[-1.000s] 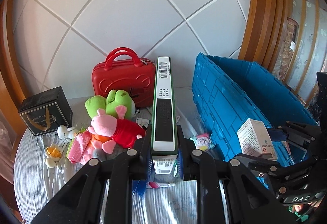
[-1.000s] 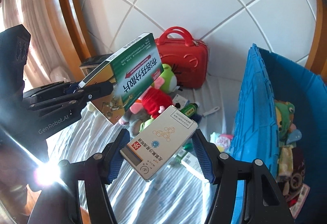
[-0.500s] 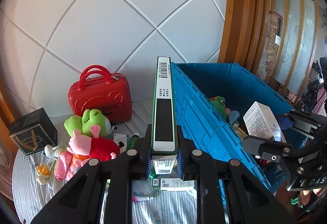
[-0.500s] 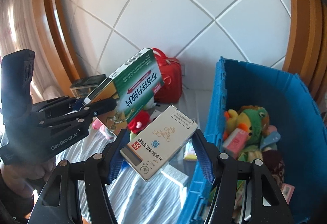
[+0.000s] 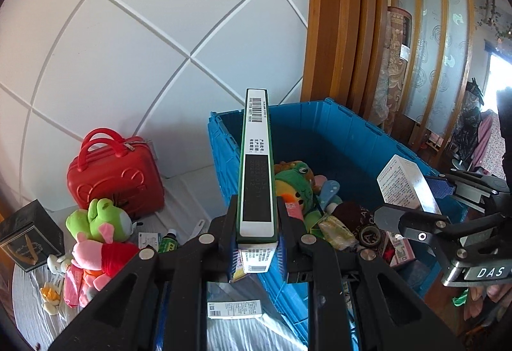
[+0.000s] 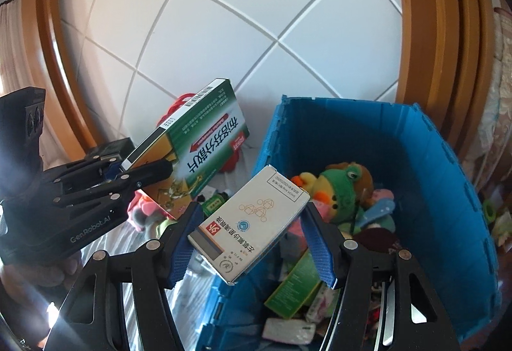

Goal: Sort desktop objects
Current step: 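Carry both held boxes over the open blue crate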

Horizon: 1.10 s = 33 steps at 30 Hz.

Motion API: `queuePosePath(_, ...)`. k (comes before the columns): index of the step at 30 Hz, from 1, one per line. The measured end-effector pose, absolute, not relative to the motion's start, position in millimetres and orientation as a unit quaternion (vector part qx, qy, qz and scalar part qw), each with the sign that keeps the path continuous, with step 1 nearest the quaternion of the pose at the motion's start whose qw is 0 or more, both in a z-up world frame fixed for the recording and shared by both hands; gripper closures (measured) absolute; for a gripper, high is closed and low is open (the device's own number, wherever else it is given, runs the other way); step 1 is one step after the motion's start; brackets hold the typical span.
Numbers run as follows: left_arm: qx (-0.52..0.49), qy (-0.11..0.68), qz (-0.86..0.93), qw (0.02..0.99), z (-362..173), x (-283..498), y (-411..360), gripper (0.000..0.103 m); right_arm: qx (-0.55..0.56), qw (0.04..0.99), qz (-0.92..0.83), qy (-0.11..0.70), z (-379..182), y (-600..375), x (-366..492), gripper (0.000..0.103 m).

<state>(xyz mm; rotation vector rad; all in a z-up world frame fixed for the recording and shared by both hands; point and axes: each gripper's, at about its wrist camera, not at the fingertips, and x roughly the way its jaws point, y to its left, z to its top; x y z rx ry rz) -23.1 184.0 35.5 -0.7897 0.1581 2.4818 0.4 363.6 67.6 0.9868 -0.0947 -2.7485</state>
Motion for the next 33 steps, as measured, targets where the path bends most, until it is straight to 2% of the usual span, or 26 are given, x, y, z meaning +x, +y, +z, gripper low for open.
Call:
queuePosePath(20, -0.305, 0.092, 0.884, 0.341, 43, -32, 297, 0.084, 0.344, 0.02, -0.936, -0.075, 54, 460, 7, 0.04)
queuePosePath(33, -0.314, 0.113, 0.868, 0.369, 45, -46, 338, 0.084, 0.36, -0.03, -0.928, -0.096, 36, 506, 0, 0.04)
